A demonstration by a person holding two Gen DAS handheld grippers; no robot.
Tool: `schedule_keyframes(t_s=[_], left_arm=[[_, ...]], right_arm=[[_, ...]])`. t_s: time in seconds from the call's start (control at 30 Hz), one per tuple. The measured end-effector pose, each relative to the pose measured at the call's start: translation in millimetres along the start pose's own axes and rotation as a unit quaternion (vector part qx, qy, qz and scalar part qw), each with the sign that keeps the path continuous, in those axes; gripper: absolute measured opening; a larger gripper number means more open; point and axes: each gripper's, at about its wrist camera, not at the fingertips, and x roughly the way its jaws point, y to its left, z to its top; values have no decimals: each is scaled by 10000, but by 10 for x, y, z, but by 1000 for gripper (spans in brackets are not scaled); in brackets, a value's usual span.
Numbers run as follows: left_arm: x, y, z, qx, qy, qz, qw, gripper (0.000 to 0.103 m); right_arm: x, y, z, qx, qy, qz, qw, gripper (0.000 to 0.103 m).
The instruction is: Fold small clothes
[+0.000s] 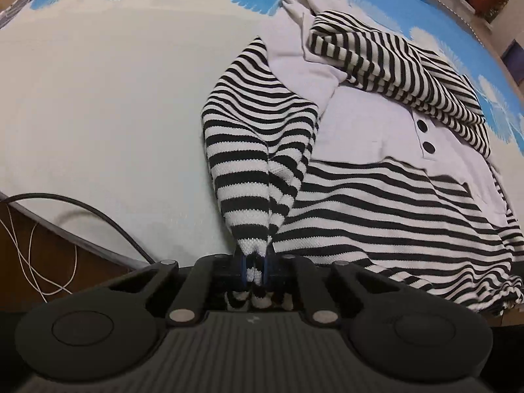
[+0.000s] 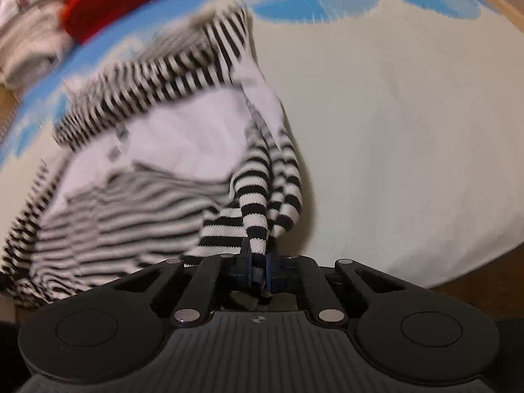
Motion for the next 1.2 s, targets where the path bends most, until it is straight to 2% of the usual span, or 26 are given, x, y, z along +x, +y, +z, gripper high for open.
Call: schedule_keyframes(t_s=[0.03,0.07,0.17,0.27,0.73,1.03,1.1,1.2], left_arm=[[13,19,8,-70,55,12,10000,14],[25,33,15,-131,100,27,9999,21],[44,32,27,-147,145,169,9996,37],[45,29,11,-74,166,209,9996,38],[121,14,-2,85,289,202,9993,36],[121,-12,-10,146,259,113,9995,23],[120,-17,-11,158,253,109,9995,23],[131,-5,-6,133,288,114,9994,28]], right_arm=[[18,-4,-6,4,63,-30,10000,7],[68,-15,-21,36,220,-83,9997,8],[217,-42,-71,148,655,-168,9976,22],[214,-17,-85,41,689,-222,9974,26],[214,15,-94,-115,720,-250,9970,27],[216,32,-103,-145,701,-258,9971,26],[208,38,-103,-161,688,-234,9972,20],[204,50,-103,-200,678,-238,9972,20]])
